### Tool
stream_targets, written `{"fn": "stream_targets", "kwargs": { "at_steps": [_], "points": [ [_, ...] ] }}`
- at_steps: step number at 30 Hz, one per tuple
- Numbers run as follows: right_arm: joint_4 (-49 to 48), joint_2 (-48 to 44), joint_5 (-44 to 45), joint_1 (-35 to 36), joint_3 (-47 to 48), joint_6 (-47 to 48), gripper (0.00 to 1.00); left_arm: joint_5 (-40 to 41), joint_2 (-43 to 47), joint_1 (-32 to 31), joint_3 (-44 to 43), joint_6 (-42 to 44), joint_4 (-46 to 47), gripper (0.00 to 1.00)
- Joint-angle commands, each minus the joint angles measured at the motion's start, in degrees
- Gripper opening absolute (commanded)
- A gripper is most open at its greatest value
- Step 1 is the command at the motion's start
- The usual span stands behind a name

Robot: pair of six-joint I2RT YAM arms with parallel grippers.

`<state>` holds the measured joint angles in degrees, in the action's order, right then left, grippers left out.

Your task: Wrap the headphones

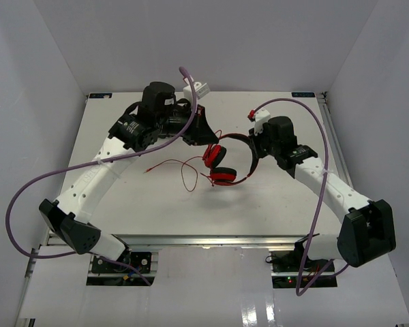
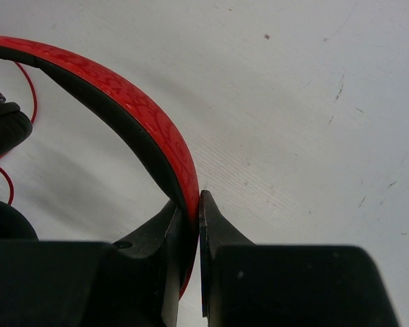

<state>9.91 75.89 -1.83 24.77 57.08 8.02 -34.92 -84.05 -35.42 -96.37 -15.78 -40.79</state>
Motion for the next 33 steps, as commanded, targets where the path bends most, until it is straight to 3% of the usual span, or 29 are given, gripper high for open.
{"fn": "stream_targets", "kwargs": {
  "at_steps": [1, 6, 14, 21, 26, 33],
  "points": [
    [-5.41, -5.59, 4.34, -0.36, -2.65, 2.45, 0.08, 8.54, -0.07, -0.07, -3.65, 1.32, -5.19, 0.00],
    [-5.70, -9.16, 3.96, -4.35, -3.82, 3.22, 0.08, 14.84, 0.37, 0.17, -3.04, 2.33, -7.45, 0.00],
    [-1.75, -14.53, -11.14, -9.36, -5.19, 11.55, 0.08, 24.30, 1.78, 2.22, -2.12, 5.09, -9.86, 0.00],
    [-1.86, -14.92, -5.65, -14.20, -7.46, 10.67, 0.08, 33.25, 2.67, 3.43, -9.02, 7.26, -10.99, 0.00],
    [-1.71, -15.20, -7.22, -19.23, -10.27, 12.43, 0.08, 41.33, 5.44, 3.43, -14.69, 9.09, -9.08, 0.00],
    [1.68, -15.45, -11.76, -19.68, -12.84, 19.39, 0.08, 40.34, 6.95, 3.43, -20.03, 9.75, -3.34, 0.00]
  ]
}}
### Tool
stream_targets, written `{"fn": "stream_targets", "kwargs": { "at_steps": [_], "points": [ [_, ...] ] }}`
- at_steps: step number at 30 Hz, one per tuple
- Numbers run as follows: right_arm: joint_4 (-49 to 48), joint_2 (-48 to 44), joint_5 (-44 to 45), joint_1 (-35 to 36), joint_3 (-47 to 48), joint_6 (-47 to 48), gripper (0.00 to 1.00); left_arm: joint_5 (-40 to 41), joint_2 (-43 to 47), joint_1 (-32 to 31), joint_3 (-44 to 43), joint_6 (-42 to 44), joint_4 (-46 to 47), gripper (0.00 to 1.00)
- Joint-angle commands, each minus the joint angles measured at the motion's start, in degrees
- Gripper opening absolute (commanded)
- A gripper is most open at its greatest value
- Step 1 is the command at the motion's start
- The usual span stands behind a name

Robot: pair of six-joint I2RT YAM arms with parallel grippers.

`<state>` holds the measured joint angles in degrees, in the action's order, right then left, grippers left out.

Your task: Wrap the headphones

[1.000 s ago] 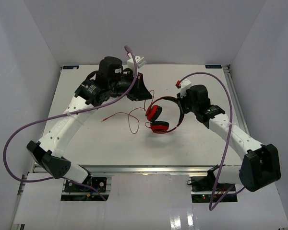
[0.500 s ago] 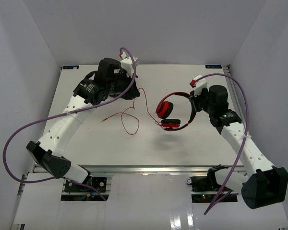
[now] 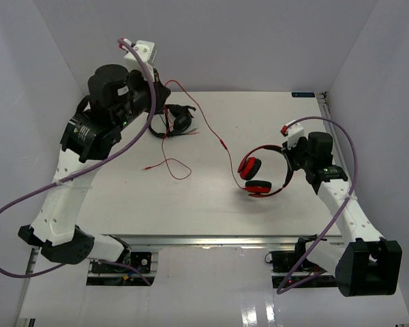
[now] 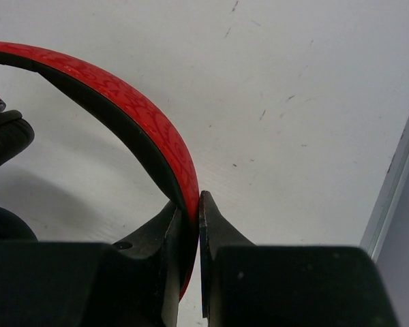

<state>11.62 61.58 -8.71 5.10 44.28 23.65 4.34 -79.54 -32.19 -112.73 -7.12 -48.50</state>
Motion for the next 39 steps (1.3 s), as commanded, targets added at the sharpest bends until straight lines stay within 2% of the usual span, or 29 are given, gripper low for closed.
{"fn": "stream_targets", "kwargs": {
  "at_steps": [1, 9, 13, 19, 30, 39],
  "points": [
    [0.43, -1.05, -5.52, 0.00, -0.07, 4.65, 0.08, 0.82, 2.28, 0.19, -4.42, 1.06, 4.74, 0.00],
    [8.73, 3.56, -12.09, 0.78, 3.48, 10.59, 0.08, -1.96, 0.49, 0.19, -8.11, 1.57, 10.13, 0.00],
    [14.01, 5.08, -14.86, 4.54, 5.08, 12.26, 0.08, -3.67, -2.32, 0.19, -10.10, 1.46, 11.49, 0.00],
    [14.69, 1.59, -16.21, 10.76, 3.86, 13.82, 0.08, -3.85, -5.29, 0.19, -11.00, 1.53, 12.21, 0.00],
    [16.14, -4.84, -24.11, 11.08, 4.40, 15.36, 0.08, -0.33, -4.29, 0.28, -3.60, 4.51, 12.99, 0.00],
    [19.98, -8.10, -30.33, 11.59, 5.18, 17.77, 0.08, -2.12, -7.47, 0.53, -2.96, 3.97, 13.54, 0.00]
  ]
}}
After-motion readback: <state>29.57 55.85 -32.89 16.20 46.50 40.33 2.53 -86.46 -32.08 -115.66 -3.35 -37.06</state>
